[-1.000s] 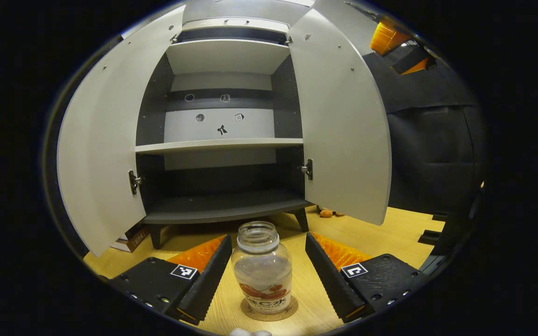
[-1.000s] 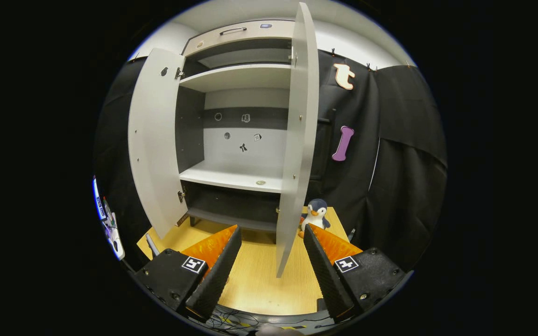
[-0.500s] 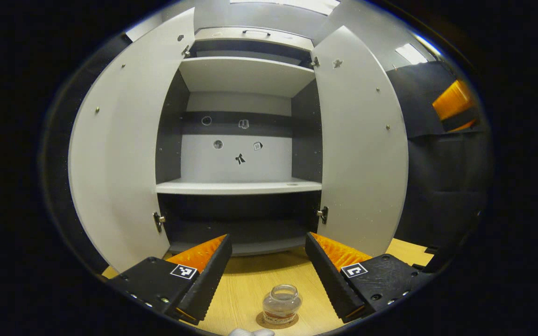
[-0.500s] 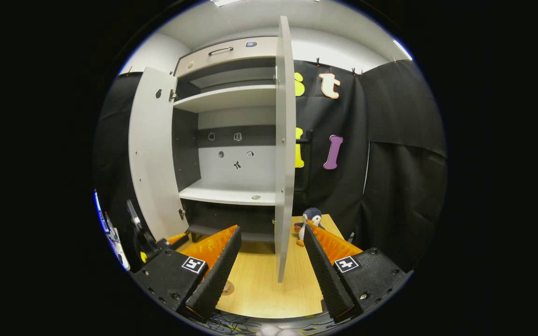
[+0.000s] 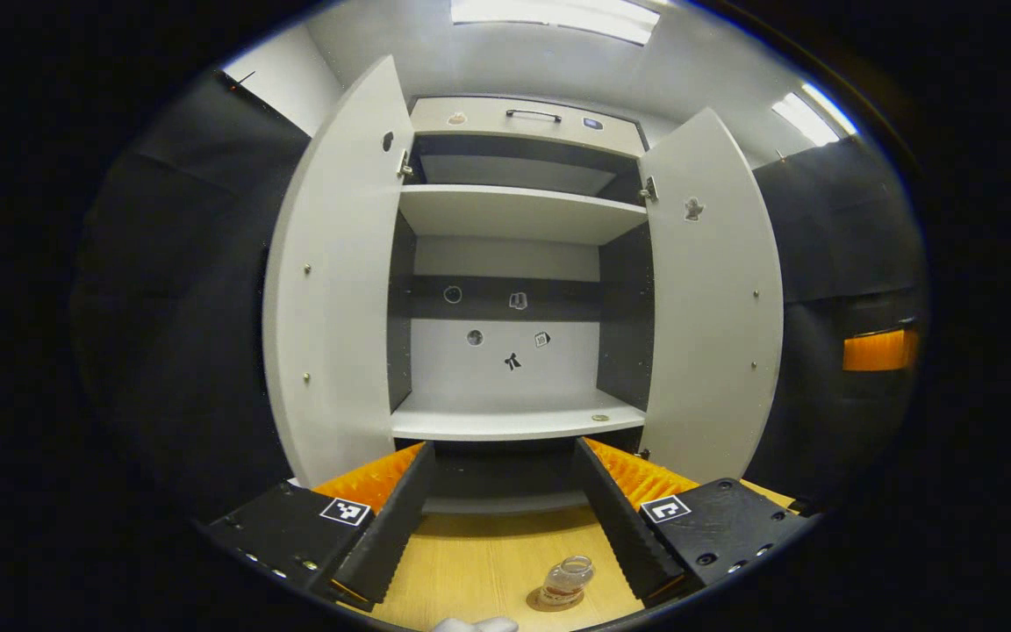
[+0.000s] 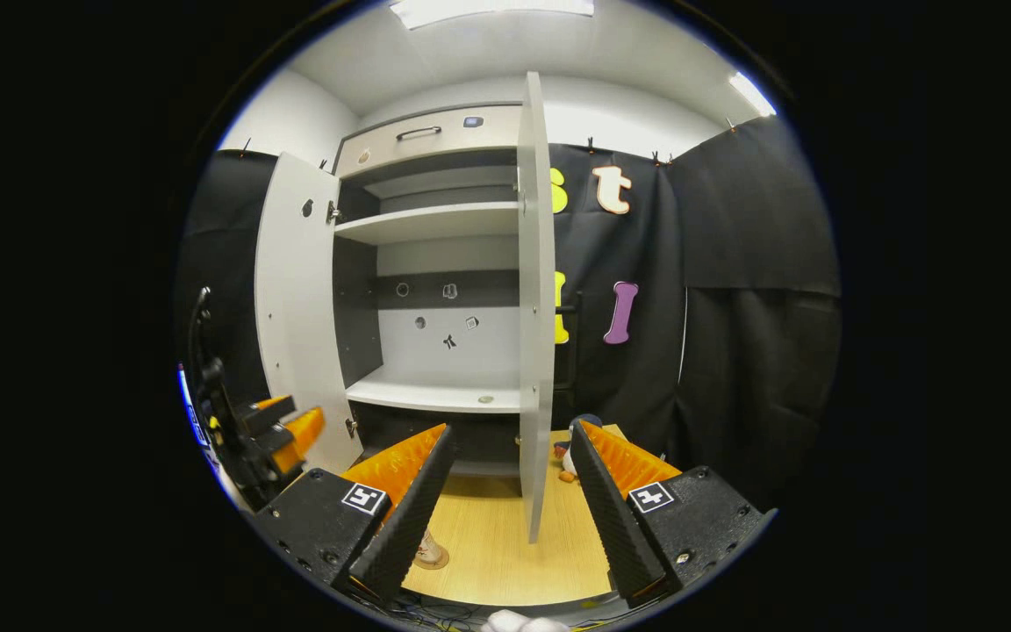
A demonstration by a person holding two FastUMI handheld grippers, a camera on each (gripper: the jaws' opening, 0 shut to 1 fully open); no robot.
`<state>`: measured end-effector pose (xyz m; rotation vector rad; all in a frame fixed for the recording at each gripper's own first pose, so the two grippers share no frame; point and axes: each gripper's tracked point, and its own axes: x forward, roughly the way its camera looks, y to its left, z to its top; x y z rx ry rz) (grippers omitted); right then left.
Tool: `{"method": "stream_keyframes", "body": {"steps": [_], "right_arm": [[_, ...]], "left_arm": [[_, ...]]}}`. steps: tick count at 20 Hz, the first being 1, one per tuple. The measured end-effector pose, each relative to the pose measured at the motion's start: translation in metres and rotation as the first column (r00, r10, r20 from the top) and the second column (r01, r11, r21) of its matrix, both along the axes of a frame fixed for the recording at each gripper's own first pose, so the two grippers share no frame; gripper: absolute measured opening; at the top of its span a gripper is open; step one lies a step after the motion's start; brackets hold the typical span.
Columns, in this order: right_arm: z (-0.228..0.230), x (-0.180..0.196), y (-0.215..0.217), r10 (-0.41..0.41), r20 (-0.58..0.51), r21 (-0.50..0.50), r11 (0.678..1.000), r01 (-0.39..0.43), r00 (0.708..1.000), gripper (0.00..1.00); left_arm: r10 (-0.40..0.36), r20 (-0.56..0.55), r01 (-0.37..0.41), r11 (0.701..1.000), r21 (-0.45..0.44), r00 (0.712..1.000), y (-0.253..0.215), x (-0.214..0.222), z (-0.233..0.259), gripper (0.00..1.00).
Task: Grasp the bottle in the cabinet with the left hand and place it on the coaster, then close the right door with the right hand and the left door with the left hand.
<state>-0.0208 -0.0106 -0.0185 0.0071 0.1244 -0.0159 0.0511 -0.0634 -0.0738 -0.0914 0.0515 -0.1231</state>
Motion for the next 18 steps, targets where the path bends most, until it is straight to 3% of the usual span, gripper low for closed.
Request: {"method": "stream_keyframes", "body": {"steps": [4,10,15,18], "right_arm": [[-0.002,0.001,-0.014,-0.041,0.006,-0.048,0.998,0.041,0.999,0.83],[-0.001,0.003,-0.015,-0.058,0.009,-0.023,0.998,0.058,0.998,0.83],[0.007,0.016,-0.033,-0.124,0.048,-0.039,0.991,0.126,0.991,0.83],[0.007,0.019,-0.036,-0.119,0.047,-0.045,0.992,0.121,0.992,0.83]], "left_arm": [[0.068,-0.001,-0.068,0.997,0.037,0.998,0.041,-0.035,0.014,0.96],[0.148,-0.032,-0.146,0.987,0.066,0.988,0.075,-0.066,0.012,0.96],[0.185,-0.041,-0.182,0.981,0.072,0.982,0.072,-0.08,0.017,0.96],[0.222,-0.034,-0.219,0.972,0.083,0.974,0.061,-0.075,0.024,0.96]]}}
